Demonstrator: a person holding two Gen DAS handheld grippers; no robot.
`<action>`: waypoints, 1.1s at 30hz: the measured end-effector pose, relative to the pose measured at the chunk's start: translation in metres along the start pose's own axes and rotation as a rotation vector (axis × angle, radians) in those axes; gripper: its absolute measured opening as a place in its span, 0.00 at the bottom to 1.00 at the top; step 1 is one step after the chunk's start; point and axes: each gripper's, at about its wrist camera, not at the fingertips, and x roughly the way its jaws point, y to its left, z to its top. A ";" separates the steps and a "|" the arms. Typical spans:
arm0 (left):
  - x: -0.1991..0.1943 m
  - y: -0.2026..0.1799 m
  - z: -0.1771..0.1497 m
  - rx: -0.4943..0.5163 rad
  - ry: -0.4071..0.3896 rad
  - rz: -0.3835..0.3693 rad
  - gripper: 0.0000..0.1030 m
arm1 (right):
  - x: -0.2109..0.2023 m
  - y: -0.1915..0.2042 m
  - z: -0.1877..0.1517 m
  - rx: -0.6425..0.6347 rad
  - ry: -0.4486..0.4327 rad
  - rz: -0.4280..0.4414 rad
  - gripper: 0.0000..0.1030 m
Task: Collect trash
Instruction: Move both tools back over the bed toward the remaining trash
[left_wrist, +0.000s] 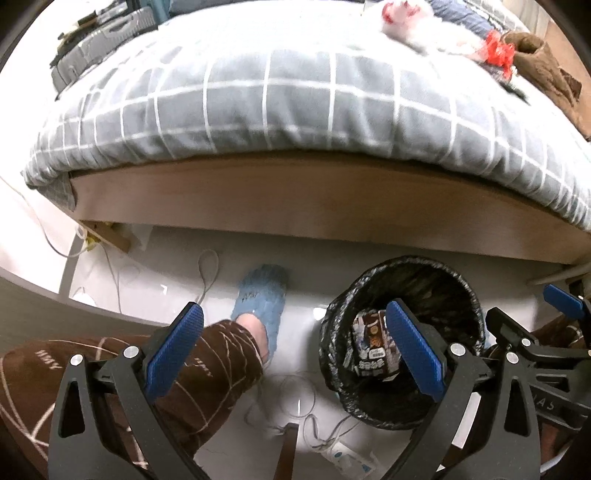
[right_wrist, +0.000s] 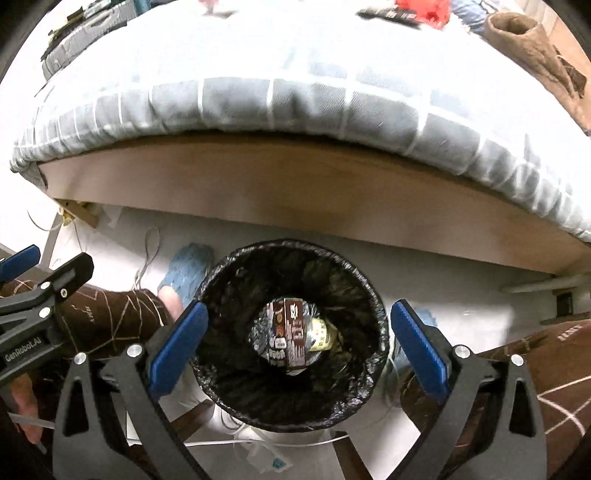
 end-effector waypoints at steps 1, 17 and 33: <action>-0.005 -0.001 0.001 -0.004 -0.007 -0.007 0.94 | -0.007 -0.001 0.001 0.003 -0.019 -0.007 0.93; -0.071 -0.018 0.020 0.001 -0.139 -0.025 0.94 | -0.070 -0.026 0.009 0.061 -0.174 -0.050 0.93; -0.116 -0.034 0.045 0.024 -0.213 -0.058 0.94 | -0.115 -0.048 0.028 0.087 -0.281 -0.068 0.93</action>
